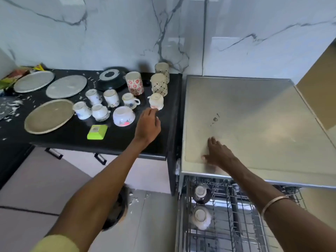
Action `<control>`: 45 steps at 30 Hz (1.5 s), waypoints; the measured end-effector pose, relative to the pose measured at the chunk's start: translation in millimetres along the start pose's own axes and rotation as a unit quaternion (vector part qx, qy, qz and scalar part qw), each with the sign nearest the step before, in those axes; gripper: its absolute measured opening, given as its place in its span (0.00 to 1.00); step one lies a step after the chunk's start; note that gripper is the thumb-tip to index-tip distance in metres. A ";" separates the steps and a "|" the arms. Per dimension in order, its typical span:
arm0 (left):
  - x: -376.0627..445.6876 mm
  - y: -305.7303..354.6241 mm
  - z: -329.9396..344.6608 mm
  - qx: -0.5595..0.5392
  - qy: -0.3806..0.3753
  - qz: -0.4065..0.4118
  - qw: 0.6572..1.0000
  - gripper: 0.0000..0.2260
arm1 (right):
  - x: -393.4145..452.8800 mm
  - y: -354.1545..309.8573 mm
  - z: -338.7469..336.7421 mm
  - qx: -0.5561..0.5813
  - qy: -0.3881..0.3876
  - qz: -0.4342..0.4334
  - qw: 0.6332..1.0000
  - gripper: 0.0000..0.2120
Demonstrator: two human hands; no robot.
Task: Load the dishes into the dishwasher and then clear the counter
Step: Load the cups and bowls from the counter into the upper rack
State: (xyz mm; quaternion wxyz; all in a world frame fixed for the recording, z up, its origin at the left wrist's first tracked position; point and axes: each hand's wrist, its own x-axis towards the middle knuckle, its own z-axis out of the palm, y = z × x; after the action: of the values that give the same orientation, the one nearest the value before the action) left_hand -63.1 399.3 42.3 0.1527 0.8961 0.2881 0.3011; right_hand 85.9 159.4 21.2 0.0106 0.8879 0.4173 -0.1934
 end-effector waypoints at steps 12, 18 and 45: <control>95.7 -33.3 61.4 0.059 -0.052 -0.129 0.988 0.29 | 20.7 -28.5 -12.5 -0.061 -0.060 0.071 0.994 0.24; 118.0 -49.2 72.9 -0.021 -0.097 -0.141 0.985 0.31 | 24.4 -31.8 -13.3 -0.068 -0.047 0.069 0.994 0.21; -175.7 170.2 25.0 -0.210 -0.073 -0.018 0.975 0.31 | -67.8 78.3 17.6 0.035 0.009 -0.091 0.995 0.40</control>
State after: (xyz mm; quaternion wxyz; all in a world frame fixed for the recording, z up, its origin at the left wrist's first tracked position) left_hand -89.8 155.9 19.8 0.3632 0.8583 0.2224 0.2862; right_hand 99.2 55.2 17.7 -0.0416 0.8479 0.4893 -0.1996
